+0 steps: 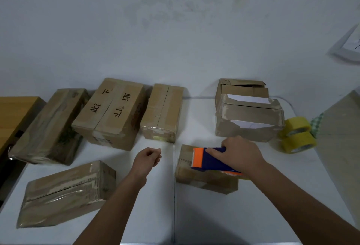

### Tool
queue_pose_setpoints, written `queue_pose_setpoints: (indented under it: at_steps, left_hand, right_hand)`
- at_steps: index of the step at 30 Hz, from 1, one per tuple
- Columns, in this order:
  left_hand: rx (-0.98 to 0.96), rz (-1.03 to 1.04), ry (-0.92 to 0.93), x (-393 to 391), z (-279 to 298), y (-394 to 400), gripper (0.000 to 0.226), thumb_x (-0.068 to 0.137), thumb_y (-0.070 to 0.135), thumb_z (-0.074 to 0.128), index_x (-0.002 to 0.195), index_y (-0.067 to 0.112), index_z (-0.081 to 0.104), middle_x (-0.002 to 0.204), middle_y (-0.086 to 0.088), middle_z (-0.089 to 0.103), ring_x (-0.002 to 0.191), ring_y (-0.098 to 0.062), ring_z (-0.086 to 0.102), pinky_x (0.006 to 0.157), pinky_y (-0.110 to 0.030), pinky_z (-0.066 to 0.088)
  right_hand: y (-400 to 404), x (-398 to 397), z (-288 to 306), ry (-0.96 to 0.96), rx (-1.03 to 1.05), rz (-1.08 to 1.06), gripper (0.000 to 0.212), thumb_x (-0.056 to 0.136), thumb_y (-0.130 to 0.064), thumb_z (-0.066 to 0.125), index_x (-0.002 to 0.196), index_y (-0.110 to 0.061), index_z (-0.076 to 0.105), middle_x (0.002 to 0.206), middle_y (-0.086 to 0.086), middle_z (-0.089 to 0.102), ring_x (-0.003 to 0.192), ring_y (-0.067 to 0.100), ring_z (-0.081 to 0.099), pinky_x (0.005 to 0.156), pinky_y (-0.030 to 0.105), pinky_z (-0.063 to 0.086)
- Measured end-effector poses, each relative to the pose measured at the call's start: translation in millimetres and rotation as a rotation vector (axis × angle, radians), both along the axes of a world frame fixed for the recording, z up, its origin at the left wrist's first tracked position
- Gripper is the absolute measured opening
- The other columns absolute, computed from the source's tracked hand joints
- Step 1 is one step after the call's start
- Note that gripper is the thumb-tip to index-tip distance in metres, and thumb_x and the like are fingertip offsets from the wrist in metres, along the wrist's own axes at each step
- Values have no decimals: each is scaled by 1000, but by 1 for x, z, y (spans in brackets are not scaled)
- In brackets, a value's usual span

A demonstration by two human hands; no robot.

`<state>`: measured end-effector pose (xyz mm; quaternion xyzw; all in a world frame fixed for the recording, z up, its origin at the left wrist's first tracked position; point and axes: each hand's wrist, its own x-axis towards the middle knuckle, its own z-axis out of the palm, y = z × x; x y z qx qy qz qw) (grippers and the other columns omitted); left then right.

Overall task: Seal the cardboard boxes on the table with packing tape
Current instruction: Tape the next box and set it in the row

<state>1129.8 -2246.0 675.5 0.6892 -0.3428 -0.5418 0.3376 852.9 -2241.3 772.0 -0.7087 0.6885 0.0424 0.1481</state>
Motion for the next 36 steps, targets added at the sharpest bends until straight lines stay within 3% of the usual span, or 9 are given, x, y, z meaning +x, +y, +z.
queue_pose_setpoints:
  at_steps: [8,13,18,22,26,29,33,36]
  left_hand:
    - [6,-14,-72,-17,-31,-2,17,98,22,60,91,7,66,86,-5,67,80,-17,61,76,-25,50]
    - [48,-18,-47,-36,-47,2,16,99,21,59,94,7,65,88,-6,67,82,-19,61,80,-28,51]
    - [77,-59,0,-57,-59,10,15,101,13,52,94,7,64,92,-9,68,82,-19,62,69,-24,48]
    - [71,-141,-96,-58,-64,9,15,103,19,51,100,9,61,92,-7,67,84,-24,62,69,-30,50]
    - [145,-218,-273,-55,-64,2,28,98,19,61,121,8,50,120,-10,49,101,-27,56,79,-32,50]
    - [61,-269,-351,-51,-50,-4,25,101,19,54,124,10,58,123,-9,58,109,-26,58,89,-32,48]
    - [-94,-231,-232,-41,-9,3,20,103,19,49,110,19,68,104,3,72,99,-13,67,95,-32,53]
    - [-165,-369,-217,-43,5,20,30,105,16,45,122,23,68,114,10,71,105,-8,66,94,-23,52]
  right_hand:
    - [1,6,-7,41,-18,-31,59,86,-77,37,74,-23,57,68,-8,53,68,11,57,63,25,44]
    - [2,8,-3,51,-10,-41,59,87,-76,37,65,-23,48,67,-4,53,69,15,58,61,27,45]
    - [4,7,-5,54,0,-52,62,87,-76,36,75,-20,58,71,-3,56,69,16,59,64,28,48]
    - [4,7,-4,42,5,-53,61,88,-75,38,79,-19,61,71,-2,56,70,16,60,65,28,48]
    - [4,8,-3,42,0,-61,59,88,-74,38,76,-20,57,71,-3,54,71,16,59,63,28,44]
    - [6,8,-3,30,2,-68,59,87,-75,38,76,-20,56,72,-3,53,72,17,58,64,29,45]
    - [5,9,-1,28,-18,-63,57,89,-73,38,75,-21,54,71,-4,51,71,16,57,64,28,44]
    - [6,9,-1,21,-26,-66,56,89,-73,39,71,-21,49,69,-4,49,72,17,57,64,28,45]
